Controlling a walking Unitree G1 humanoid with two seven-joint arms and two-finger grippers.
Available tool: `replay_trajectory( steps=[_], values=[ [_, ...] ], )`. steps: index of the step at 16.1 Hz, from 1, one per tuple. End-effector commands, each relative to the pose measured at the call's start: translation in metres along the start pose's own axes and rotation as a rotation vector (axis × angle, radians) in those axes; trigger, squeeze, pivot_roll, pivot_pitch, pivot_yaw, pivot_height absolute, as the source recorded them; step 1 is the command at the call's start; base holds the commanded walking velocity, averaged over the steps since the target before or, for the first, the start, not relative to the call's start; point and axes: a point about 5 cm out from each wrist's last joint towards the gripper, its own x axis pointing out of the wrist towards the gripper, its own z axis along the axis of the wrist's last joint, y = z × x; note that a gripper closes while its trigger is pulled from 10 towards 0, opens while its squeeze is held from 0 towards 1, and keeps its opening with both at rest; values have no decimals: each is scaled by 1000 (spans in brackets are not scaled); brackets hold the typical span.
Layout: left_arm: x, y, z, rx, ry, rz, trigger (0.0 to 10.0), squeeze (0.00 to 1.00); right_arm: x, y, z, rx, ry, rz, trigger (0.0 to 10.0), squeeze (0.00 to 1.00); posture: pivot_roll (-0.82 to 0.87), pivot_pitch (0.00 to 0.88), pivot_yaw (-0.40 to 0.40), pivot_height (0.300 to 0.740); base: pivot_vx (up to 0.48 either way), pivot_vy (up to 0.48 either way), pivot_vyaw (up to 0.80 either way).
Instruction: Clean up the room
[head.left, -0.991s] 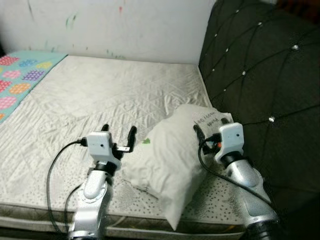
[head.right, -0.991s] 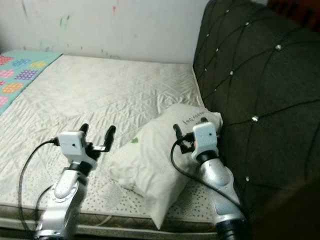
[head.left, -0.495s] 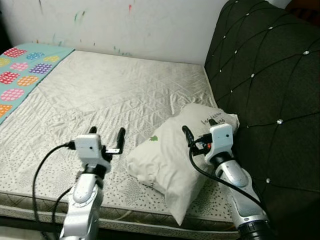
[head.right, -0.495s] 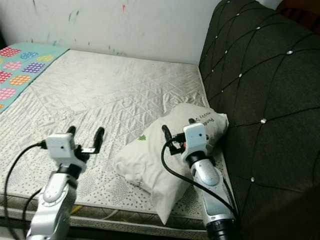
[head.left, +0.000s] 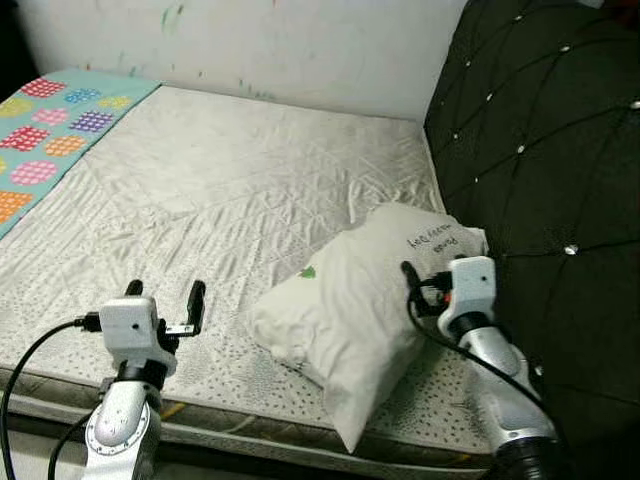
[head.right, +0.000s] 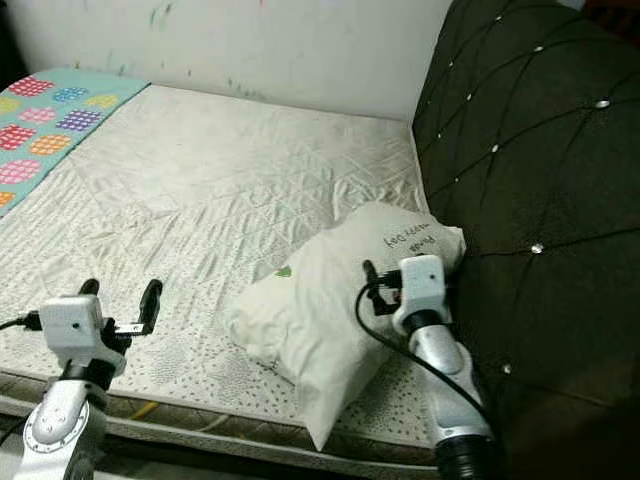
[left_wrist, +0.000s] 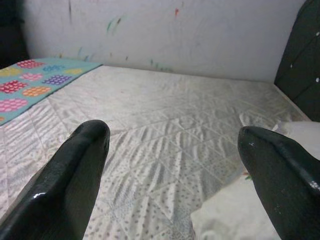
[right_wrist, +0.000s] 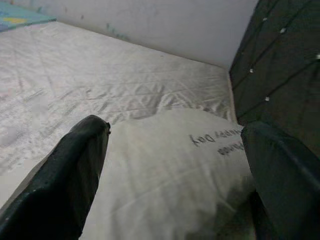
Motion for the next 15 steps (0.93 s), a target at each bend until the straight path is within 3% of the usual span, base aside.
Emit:
replay_trajectory(
  steps=[1,7,12,13,15],
  values=[
    [-3,2,2,9,-11,14,10000,0,0,-8,0,-3,0,-12,10000,0,32,0,-97,740,0,0,0],
    [-4,0,-2,-12,1,22,10000,0,0,-17,-6,-38,14,-52,10000,0,24,0,-99,740,0,0,0],
    [9,-10,10,-4,-39,-40,10000,0,10,-12,6,-28,-14,-48,10000,0,11,0,-166,740,0,0,-745],
    [7,-6,9,2,-26,20,10000,0,9,-8,7,-26,-20,-28,10000,0,12,0,-158,740,0,0,-494],
    [-5,-4,5,-3,-18,16,10000,0,7,-4,4,-10,-16,-28,10000,0,11,0,-124,740,0,0,-231]
  ],
)
